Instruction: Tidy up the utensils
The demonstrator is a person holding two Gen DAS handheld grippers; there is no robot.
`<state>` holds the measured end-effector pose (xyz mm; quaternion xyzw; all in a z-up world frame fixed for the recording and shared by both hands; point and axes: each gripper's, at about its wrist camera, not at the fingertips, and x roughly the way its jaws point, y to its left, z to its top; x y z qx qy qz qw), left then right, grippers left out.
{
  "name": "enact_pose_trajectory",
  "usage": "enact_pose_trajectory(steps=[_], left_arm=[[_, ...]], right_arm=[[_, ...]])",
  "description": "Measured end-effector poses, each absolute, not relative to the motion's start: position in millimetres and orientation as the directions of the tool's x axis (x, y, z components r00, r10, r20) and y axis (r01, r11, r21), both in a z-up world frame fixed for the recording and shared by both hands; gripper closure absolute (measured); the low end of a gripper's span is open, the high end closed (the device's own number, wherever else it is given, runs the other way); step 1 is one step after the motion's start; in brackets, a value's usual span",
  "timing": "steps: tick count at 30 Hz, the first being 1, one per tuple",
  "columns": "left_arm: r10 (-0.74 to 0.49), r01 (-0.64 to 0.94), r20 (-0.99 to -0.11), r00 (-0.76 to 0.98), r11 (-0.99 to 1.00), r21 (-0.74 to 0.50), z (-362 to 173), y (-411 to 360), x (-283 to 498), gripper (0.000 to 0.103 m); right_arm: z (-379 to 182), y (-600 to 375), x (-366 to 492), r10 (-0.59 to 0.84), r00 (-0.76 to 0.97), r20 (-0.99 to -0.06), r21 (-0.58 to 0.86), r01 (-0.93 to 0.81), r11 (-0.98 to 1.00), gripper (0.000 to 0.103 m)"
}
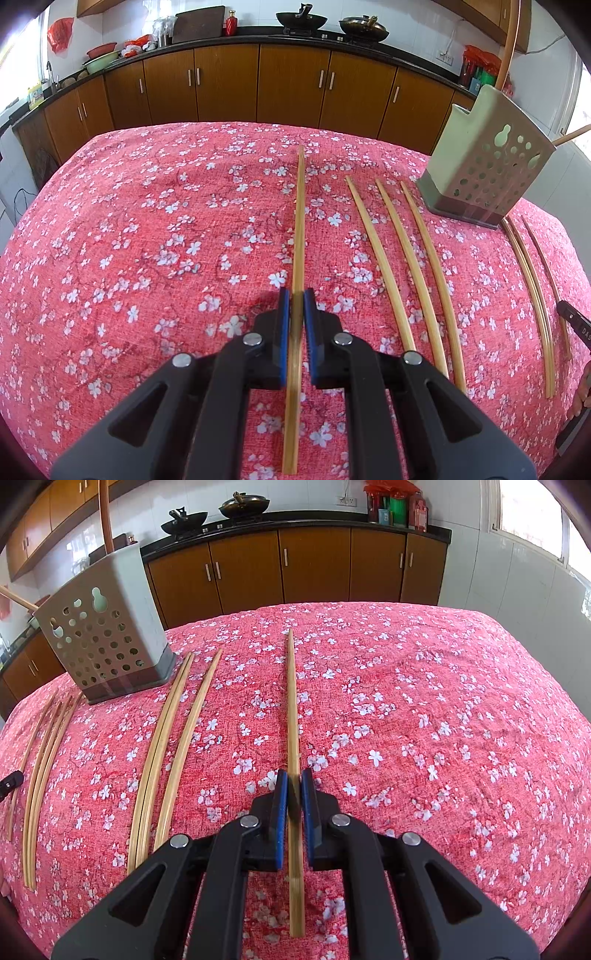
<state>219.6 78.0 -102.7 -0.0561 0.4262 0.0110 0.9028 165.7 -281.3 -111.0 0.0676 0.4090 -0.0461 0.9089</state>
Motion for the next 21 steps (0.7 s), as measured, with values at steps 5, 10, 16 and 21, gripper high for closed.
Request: enact_pose_trajectory(steps=[5,10,16,21], left_arm=[[-0.03,-0.069,-0.771,0.637,0.993,-0.095,-102.2,77.3,219.0,0.091],[-0.029,-0.069,-0.771,0.637,0.993,-0.095,-102.5,78.0,219.3,0.091],[-0.03,-0.069,-0.771,0.637,0.993,-0.096,-102.3,78.3,219.2,0.091],[-0.031,-0.07,-0.771,0.637,0.993,-0.098,-101.5,77.2,219.0,0.091]], right_arm=[[-111.0,-281.3,165.7,-0.028,0.661,-0.75,0.086,0.139,0.987,0.094],[-111.0,-281.3,165.7,-0.028,0.661,-0.75,0.086,0.139,0.987,0.094],[-110.9,-281.4,165.7,-0.027,0.662,-0.749,0.087,0.139,0.987,0.093],[-110.9,-281.4,165.7,-0.027,0.662,-0.749,0.087,0.138,0.987,0.093]])
